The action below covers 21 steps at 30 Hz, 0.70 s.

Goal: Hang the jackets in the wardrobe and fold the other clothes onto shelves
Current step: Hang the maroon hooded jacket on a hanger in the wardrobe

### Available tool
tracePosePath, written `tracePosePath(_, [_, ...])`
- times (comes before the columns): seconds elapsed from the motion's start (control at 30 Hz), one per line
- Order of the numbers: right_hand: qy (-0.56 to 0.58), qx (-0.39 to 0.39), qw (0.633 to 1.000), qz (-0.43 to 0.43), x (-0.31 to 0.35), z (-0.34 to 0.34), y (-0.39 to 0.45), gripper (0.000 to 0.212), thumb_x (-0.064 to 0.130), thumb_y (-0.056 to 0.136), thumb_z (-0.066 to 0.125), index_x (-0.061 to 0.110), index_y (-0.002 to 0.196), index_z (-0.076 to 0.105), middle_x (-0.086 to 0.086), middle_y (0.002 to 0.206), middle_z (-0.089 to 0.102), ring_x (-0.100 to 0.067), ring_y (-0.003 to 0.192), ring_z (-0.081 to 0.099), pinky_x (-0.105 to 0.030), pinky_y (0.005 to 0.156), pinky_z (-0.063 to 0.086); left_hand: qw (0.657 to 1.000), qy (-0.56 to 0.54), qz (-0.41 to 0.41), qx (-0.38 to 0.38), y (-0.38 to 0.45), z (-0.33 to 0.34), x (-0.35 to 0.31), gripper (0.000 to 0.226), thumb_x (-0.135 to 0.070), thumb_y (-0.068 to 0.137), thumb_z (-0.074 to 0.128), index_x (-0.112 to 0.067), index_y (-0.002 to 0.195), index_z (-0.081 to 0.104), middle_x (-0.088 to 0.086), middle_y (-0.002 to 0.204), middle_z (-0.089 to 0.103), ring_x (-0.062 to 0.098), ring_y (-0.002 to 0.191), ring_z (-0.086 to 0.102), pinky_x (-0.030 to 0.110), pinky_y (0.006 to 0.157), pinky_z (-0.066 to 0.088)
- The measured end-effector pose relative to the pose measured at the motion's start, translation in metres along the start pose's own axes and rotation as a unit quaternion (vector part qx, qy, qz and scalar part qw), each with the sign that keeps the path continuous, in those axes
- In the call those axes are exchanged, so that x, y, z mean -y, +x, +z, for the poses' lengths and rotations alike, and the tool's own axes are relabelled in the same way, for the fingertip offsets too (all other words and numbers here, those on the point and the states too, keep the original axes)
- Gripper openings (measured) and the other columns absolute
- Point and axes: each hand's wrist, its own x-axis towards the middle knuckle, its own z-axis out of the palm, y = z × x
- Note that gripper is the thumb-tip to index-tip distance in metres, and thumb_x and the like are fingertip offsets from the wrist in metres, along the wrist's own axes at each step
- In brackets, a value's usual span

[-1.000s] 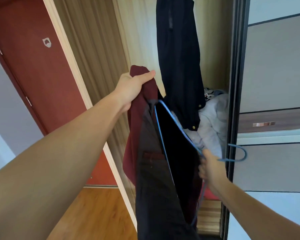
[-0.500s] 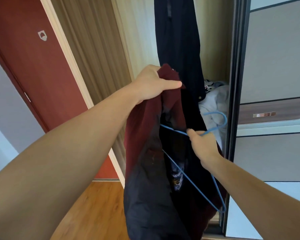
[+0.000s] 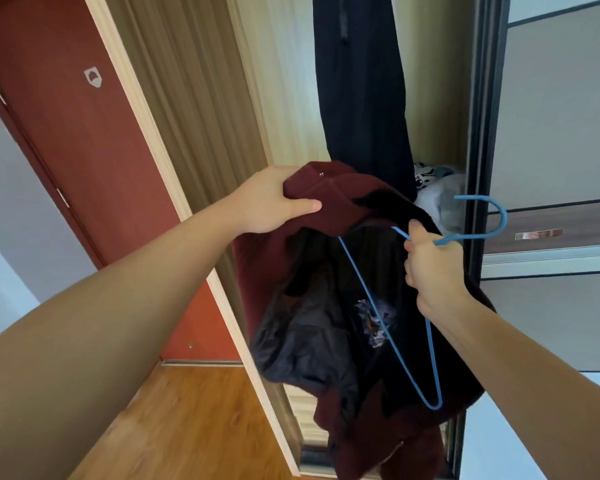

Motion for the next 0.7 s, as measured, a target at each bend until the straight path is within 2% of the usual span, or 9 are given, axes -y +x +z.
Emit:
tracePosePath(0.07, [-0.013, 0.014, 0.999, -0.032, 0.012, 0.005, 0.002, 0.051, 0.029, 0.097, 0.052, 0.023, 0.056, 0.022, 0.004, 0.048, 0.017, -0.014, 0.043, 0.013, -0.026, 0.042, 0.016, 1.000, -0.017, -0.007, 0.001, -0.006, 0.000, 0.011, 0.012, -0.024, 0.088, 0.071, -0.027, 0.099, 0.070, -0.011, 0.097, 0.072, 0.006, 0.094, 0.068, 0.025, 0.094, 0.051])
tracePosePath(0.17, [-0.045, 0.031, 0.995, -0.085, 0.031, 0.012, 0.004, 0.051, 0.028, 0.098, 0.050, 0.022, 0.056, 0.021, 0.002, 0.049, 0.016, -0.014, 0.042, 0.012, -0.027, 0.044, 0.013, 0.998, -0.050, -0.026, 0.013, -0.012, -0.001, 0.025, 0.017, -0.025, 0.088, 0.071, -0.020, 0.104, 0.074, -0.005, 0.100, 0.075, 0.010, 0.096, 0.070, 0.037, 0.096, 0.053])
tracePosePath(0.3, [-0.079, 0.020, 0.989, -0.120, 0.054, 0.014, 0.012, 0.053, 0.031, 0.098, 0.051, 0.022, 0.055, 0.022, 0.002, 0.048, 0.020, -0.011, 0.039, 0.016, -0.027, 0.048, 0.021, 0.991, -0.124, 0.007, 0.054, -0.019, -0.002, 0.019, 0.016, -0.016, 0.091, 0.066, -0.019, 0.106, 0.073, -0.005, 0.105, 0.074, 0.009, 0.100, 0.069, 0.028, 0.095, 0.053])
tracePosePath(0.4, [-0.072, 0.008, 0.992, -0.098, 0.064, 0.016, 0.019, 0.051, 0.035, 0.098, 0.053, 0.021, 0.054, 0.030, 0.013, 0.042, 0.035, -0.002, 0.033, 0.030, -0.023, 0.049, 0.022, 0.985, -0.161, 0.035, 0.049, -0.014, 0.016, 0.003, 0.017, -0.013, 0.097, 0.057, -0.022, 0.108, 0.066, -0.006, 0.108, 0.071, 0.009, 0.104, 0.067, 0.033, 0.097, 0.052])
tracePosePath(0.47, [-0.075, 0.005, 0.993, -0.094, 0.069, 0.016, 0.022, 0.046, 0.037, 0.097, 0.053, 0.021, 0.057, 0.035, 0.012, 0.049, 0.040, -0.001, 0.037, 0.033, -0.021, 0.048, 0.024, 0.979, -0.198, 0.033, 0.028, -0.008, 0.031, -0.009, 0.016, -0.017, 0.100, 0.052, -0.025, 0.110, 0.061, -0.006, 0.111, 0.069, 0.011, 0.107, 0.065, 0.036, 0.100, 0.050])
tracePosePath(0.53, [-0.090, 0.005, 0.991, -0.101, 0.074, 0.013, 0.023, 0.044, 0.040, 0.096, 0.053, 0.021, 0.060, 0.036, 0.006, 0.052, 0.037, -0.005, 0.040, 0.029, -0.019, 0.043, 0.024, 0.982, -0.186, 0.026, -0.003, -0.002, 0.037, -0.016, 0.013, -0.024, 0.100, 0.052, -0.026, 0.109, 0.060, -0.007, 0.109, 0.068, 0.011, 0.106, 0.064, 0.038, 0.100, 0.049])
tracePosePath(0.63, [-0.101, 0.012, 0.989, -0.104, 0.075, 0.004, 0.024, 0.043, 0.039, 0.097, 0.052, 0.019, 0.062, 0.037, 0.015, 0.038, 0.036, -0.002, 0.033, 0.035, -0.022, 0.050, 0.024, 0.985, -0.168, 0.021, -0.036, 0.004, 0.028, -0.018, 0.008, -0.032, 0.094, 0.062, -0.028, 0.100, 0.064, -0.006, 0.104, 0.070, 0.009, 0.099, 0.066, 0.032, 0.096, 0.051])
tracePosePath(0.7, [-0.103, 0.015, 0.988, -0.112, 0.074, 0.000, 0.023, 0.042, 0.040, 0.097, 0.052, 0.020, 0.063, 0.037, 0.012, 0.040, 0.030, -0.004, 0.035, 0.029, -0.025, 0.050, 0.022, 0.995, -0.089, 0.027, -0.034, 0.007, 0.019, -0.021, 0.016, -0.037, 0.085, 0.072, -0.029, 0.096, 0.064, -0.009, 0.098, 0.069, 0.008, 0.095, 0.066, 0.025, 0.088, 0.051])
